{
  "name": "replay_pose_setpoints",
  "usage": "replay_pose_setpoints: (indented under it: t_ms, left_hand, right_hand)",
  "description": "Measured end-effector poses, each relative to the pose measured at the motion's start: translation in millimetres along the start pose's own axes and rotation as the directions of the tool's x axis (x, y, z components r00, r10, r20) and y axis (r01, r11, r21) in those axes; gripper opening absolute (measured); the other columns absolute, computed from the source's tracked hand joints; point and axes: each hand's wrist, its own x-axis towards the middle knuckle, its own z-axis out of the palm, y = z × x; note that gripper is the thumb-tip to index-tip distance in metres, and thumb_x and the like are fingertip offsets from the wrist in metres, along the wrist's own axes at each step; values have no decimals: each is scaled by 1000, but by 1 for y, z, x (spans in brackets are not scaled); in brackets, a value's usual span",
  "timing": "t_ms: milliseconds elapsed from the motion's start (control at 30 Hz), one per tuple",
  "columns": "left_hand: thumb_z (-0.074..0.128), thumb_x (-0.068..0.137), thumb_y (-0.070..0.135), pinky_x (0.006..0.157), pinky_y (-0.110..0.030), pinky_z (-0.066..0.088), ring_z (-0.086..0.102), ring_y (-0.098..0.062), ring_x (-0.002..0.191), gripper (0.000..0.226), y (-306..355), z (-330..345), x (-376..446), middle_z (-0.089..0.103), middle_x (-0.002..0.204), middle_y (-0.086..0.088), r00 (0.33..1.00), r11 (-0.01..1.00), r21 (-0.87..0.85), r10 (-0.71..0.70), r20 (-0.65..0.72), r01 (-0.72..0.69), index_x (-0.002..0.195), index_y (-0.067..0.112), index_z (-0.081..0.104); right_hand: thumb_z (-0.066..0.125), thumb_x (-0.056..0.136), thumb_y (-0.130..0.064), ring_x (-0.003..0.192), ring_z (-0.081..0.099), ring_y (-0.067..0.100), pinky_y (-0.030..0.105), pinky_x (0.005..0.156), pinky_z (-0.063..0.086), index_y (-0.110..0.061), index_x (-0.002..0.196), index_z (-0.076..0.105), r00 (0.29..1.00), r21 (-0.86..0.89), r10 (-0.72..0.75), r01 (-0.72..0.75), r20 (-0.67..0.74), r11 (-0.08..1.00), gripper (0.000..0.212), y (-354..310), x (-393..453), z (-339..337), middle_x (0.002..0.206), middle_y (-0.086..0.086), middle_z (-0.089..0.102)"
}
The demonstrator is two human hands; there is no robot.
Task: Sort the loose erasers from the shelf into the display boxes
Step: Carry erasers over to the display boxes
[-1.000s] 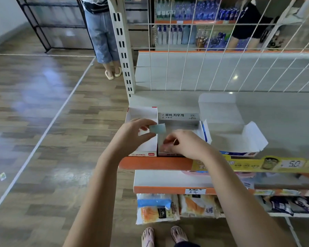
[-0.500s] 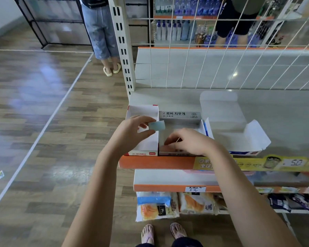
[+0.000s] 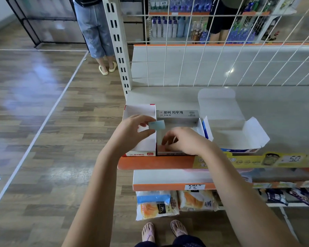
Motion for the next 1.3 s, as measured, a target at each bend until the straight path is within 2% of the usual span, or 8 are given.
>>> replay_pose_setpoints:
  t_ms: [133, 233, 333, 533, 667, 733, 967, 1300]
  left_hand:
    - [69, 83, 23, 81, -18, 39, 53, -6, 92, 31, 4, -1, 2, 61, 102, 6, 1000, 999, 27, 24, -4, -24, 113, 24, 64]
    - [68, 84, 24, 78, -16, 35, 49, -6, 87, 31, 8, -1, 6, 56, 99, 9, 999, 997, 62, 39, 4, -39, 115, 23, 64]
    - [67, 84, 27, 83, -21, 39, 50, -7, 92, 32, 11, 0, 12, 57, 103, 8, 998, 995, 90, 51, 22, -53, 116, 24, 63]
    - [67, 84, 27, 85, -24, 40, 49, -7, 96, 32, 28, 6, 21, 59, 108, 6, 994, 989, 114, 92, 60, -98, 116, 25, 63]
    - [68, 83, 26, 86, -25, 40, 52, -12, 97, 32, 46, 14, 23, 60, 108, 2, 982, 979, 147, 118, 147, -140, 114, 22, 64]
    - [68, 83, 26, 88, -26, 40, 54, -16, 101, 33, 54, 20, 24, 59, 109, -2, 968, 967, 187, 130, 216, -172, 115, 20, 64]
    - [65, 85, 30, 79, -21, 33, 52, -13, 102, 32, 69, 38, 32, 62, 110, 4, 922, 929, 288, 116, 370, -233, 116, 21, 63]
    - [61, 85, 30, 78, -21, 38, 55, -14, 98, 35, 67, 48, 40, 64, 111, 3, 854, 896, 382, -6, 521, -226, 118, 20, 63]
  right_hand:
    - [62, 87, -19, 86, 54, 11, 16, 66, 43, -22, 104, 68, 1000, -31, 1, -1, -5, 1000, 18, -4, -2, -1, 80, -17, 51]
    - [62, 88, -25, 94, 57, 12, 22, 77, 45, -22, 108, 67, 1000, -13, 17, -17, 13, 1000, 21, -5, -5, -3, 100, -7, 61]
    - [62, 88, -29, 92, 55, 7, 18, 76, 39, -22, 110, 65, 999, -23, 22, -23, -24, 999, 23, 1, -9, -9, 110, -5, 64]
    - [66, 85, -27, 90, 59, 8, 18, 75, 40, -21, 110, 65, 979, -78, 38, -54, -198, 996, 26, 13, -31, -45, 104, -6, 66]
    - [65, 86, -25, 86, 55, 5, 14, 69, 37, -20, 112, 65, 957, -135, -3, -38, -291, 990, 27, 17, -46, -62, 103, -5, 65]
    - [64, 87, -25, 86, 54, 6, 17, 72, 37, -20, 113, 65, 949, -137, 5, -51, -314, 989, 27, 19, -50, -66, 104, -4, 65]
    - [64, 88, -23, 86, 53, 6, 17, 74, 36, -19, 113, 64, 952, -134, 3, -46, -305, 990, 25, 24, -55, -66, 106, -4, 65]
    - [64, 87, -24, 85, 52, 6, 17, 75, 35, -18, 113, 64, 958, -138, -25, -15, -285, 990, 26, 25, -52, -62, 106, -3, 66]
